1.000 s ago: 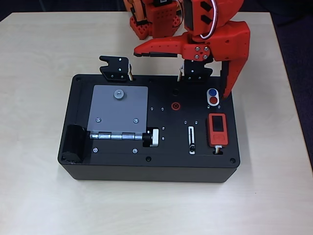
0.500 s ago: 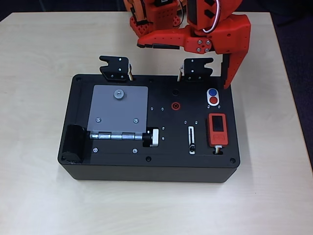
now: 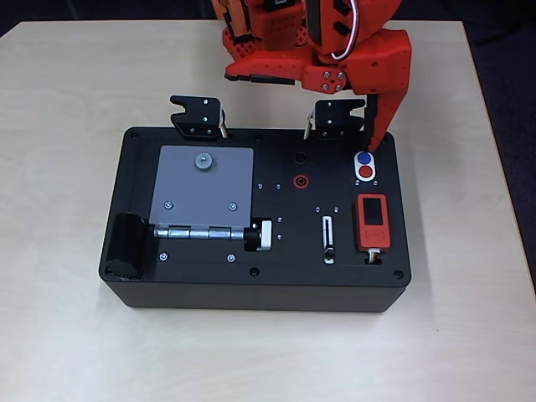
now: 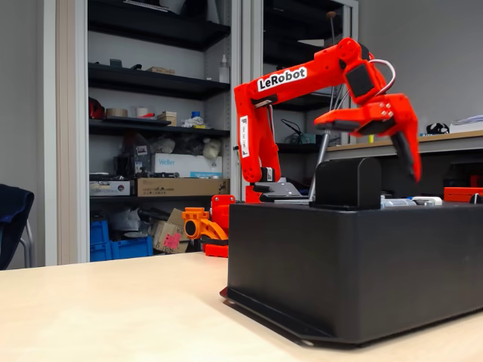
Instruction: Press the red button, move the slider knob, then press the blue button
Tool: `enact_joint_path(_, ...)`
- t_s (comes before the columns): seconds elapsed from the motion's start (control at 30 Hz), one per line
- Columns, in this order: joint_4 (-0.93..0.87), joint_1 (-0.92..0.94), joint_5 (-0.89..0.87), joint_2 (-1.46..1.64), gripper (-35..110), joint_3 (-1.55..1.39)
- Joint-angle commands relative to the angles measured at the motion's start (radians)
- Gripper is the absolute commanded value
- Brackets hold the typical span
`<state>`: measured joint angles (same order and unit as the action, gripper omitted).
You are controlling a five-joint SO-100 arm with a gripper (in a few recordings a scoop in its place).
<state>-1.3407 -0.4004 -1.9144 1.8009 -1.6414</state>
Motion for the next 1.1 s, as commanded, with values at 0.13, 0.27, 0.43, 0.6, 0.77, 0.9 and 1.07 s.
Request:
enact_joint_path(0.13, 0.041, -0.014, -0.002, 0.06, 103, -0.046)
enact_joint_path(0.27, 0.055, -0.014, -0.003, 0.061, 103, -0.06)
enact_joint_path(0.43, 0.071, -0.012, -0.002, 0.064, 103, -0.074)
enact_joint_path(0.6, 0.078, -0.014, -0.002, 0.067, 103, -0.083)
enact_joint_path(0.77, 0.084, -0.017, -0.002, 0.072, 102, -0.094)
enact_joint_path(0.9, 0.091, -0.018, -0.002, 0.081, 102, -0.107)
enact_joint_path(1.07, 0.098, -0.021, -0.002, 0.089, 102, -0.123)
